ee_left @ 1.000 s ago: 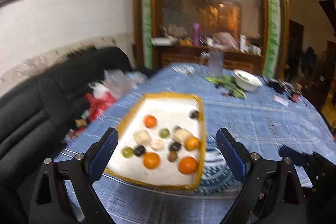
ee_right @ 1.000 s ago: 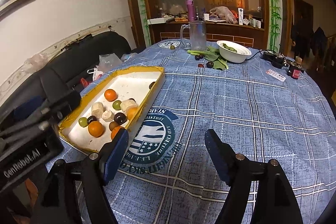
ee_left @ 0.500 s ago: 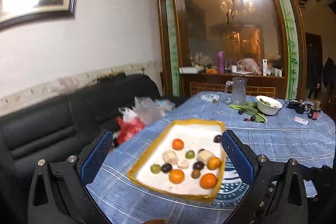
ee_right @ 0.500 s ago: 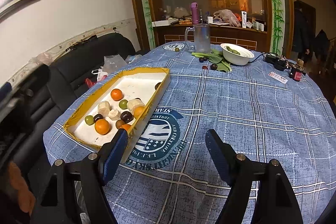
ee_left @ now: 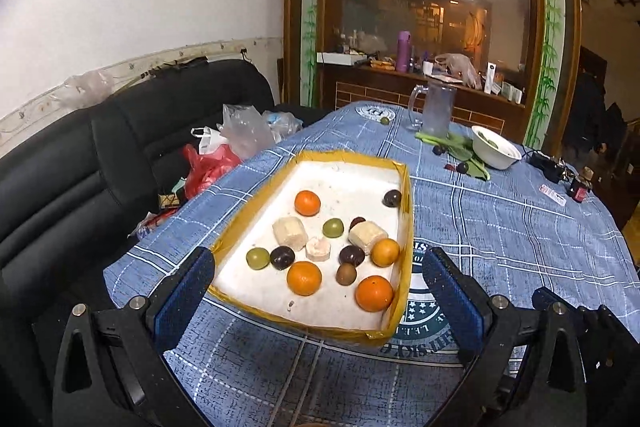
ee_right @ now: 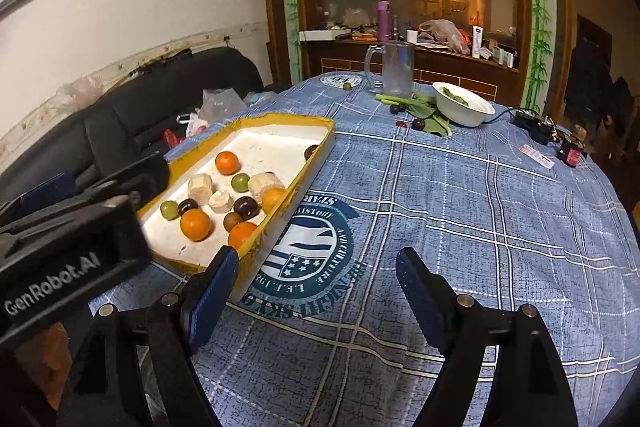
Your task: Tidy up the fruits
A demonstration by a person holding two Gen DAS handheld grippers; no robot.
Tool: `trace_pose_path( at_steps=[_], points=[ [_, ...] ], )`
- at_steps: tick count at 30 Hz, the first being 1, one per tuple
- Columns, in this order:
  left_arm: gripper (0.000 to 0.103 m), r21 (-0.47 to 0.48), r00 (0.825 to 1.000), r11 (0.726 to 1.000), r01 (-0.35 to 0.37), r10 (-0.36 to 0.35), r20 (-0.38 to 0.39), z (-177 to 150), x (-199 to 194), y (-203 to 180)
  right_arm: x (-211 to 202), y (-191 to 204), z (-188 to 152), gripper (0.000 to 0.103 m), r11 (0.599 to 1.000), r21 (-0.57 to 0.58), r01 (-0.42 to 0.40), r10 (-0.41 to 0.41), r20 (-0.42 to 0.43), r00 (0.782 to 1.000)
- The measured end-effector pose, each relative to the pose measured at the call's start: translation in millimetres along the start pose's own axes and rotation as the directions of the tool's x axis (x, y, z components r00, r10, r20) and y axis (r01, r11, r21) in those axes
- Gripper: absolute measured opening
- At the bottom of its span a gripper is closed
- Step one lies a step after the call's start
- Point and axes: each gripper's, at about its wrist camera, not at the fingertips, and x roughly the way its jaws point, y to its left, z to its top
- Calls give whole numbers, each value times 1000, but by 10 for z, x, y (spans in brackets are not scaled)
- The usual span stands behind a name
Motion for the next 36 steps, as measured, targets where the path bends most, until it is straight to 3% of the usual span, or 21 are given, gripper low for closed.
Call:
trace_pose_path(
  at_steps=[9,36],
  points=[
    [103,-39,996,999,17,-20,-85,-46,250,138,171,143,21,85,999,-46,11,-12,-36,999],
    [103,-115,975,993,-12,-13,-221,-136,755,475,590,561,113,86,987,-158,4,-21,-107,994]
  ],
)
